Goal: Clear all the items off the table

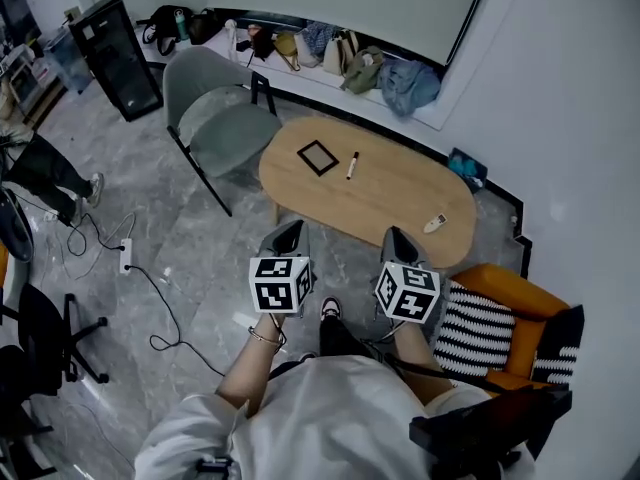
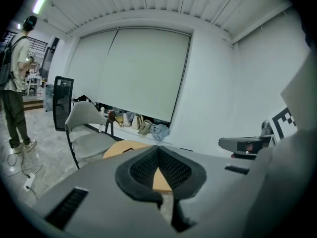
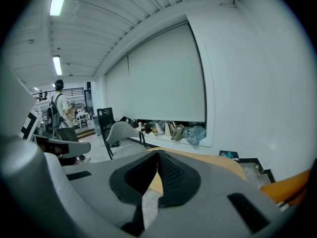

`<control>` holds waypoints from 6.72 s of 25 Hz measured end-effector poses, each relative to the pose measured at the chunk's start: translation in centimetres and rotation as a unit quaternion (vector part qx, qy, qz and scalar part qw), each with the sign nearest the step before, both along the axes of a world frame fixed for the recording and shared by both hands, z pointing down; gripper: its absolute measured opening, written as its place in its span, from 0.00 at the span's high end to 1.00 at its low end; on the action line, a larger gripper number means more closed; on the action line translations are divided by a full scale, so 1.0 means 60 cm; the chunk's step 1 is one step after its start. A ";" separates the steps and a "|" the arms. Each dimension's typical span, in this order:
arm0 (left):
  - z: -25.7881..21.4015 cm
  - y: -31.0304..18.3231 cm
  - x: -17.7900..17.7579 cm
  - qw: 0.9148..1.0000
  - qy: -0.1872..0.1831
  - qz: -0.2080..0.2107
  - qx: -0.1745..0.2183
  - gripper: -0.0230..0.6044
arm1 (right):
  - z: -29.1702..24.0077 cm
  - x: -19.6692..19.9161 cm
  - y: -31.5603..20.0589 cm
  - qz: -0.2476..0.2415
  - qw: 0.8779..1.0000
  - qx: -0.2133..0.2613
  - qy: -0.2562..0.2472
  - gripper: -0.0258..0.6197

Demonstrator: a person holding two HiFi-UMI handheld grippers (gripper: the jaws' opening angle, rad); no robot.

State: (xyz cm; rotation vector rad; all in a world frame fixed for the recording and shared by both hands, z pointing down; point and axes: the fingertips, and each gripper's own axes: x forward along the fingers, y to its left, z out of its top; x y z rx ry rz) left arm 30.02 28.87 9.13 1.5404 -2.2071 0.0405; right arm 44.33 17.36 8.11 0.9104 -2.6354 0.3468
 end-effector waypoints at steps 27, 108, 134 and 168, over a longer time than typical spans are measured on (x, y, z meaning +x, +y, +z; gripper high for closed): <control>0.005 -0.280 -0.152 0.996 -0.001 -0.059 -0.062 0.95 | 0.064 -0.189 -0.304 -0.064 0.995 -0.074 0.012 0.92; 0.664 -0.452 -0.532 0.950 0.174 -0.007 -0.258 0.95 | 0.646 -0.536 -0.491 0.009 0.961 -0.208 0.183 0.92; 0.715 -0.422 -0.524 0.947 0.192 -0.032 -0.256 0.95 | 0.677 -0.631 -0.531 -0.081 0.965 -0.195 0.157 0.71; 0.764 -0.391 -0.586 0.941 0.204 -0.067 -0.263 0.95 | 0.813 -0.751 -0.540 -0.303 0.888 -0.195 0.284 0.80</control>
